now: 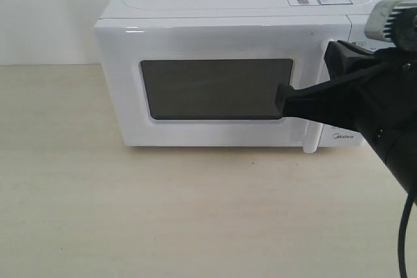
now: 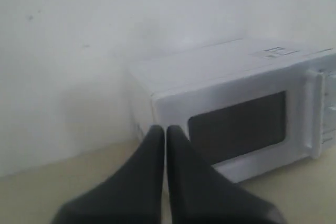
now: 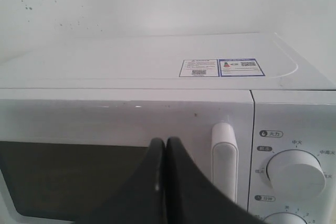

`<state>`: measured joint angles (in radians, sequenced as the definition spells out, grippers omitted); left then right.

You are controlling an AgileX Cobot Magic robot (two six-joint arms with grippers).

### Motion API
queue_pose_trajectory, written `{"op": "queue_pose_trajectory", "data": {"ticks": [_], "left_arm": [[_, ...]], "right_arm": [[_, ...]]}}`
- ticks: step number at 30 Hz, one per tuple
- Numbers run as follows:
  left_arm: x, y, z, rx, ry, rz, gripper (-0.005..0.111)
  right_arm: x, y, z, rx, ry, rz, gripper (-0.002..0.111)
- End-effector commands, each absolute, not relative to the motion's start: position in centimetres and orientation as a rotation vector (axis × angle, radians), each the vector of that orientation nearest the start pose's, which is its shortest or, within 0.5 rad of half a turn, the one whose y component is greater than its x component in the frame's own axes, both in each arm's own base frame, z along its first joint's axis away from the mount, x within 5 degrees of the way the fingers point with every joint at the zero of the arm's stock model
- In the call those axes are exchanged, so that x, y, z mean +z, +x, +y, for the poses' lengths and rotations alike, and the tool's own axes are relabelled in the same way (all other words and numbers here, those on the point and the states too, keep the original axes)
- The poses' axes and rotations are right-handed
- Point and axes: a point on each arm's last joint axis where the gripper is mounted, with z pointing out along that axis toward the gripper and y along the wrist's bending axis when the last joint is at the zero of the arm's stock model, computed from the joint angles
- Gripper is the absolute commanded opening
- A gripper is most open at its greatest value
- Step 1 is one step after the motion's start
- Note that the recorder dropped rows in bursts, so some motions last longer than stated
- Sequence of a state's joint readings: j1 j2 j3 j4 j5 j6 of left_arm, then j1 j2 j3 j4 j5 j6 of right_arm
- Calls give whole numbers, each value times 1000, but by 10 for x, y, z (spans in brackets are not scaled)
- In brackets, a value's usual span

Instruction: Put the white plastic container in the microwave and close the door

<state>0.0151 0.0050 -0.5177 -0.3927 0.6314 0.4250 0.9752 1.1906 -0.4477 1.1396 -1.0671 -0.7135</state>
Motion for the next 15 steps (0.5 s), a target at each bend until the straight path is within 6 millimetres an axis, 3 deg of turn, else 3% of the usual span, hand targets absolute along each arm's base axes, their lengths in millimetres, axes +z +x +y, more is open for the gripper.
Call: {"op": "queue_pose_trajectory", "data": {"ticks": [1, 10, 15], "left_arm": [[314, 3, -7, -40, -41, 1655, 4], [295, 17, 1, -48, -209, 1648, 4], [265, 35, 0, -144, -242, 1623, 4]], "right_arm": [[264, 170, 123, 111, 25, 1570, 0], [264, 170, 123, 111, 25, 1570, 0], [264, 170, 123, 111, 25, 1570, 0]]}}
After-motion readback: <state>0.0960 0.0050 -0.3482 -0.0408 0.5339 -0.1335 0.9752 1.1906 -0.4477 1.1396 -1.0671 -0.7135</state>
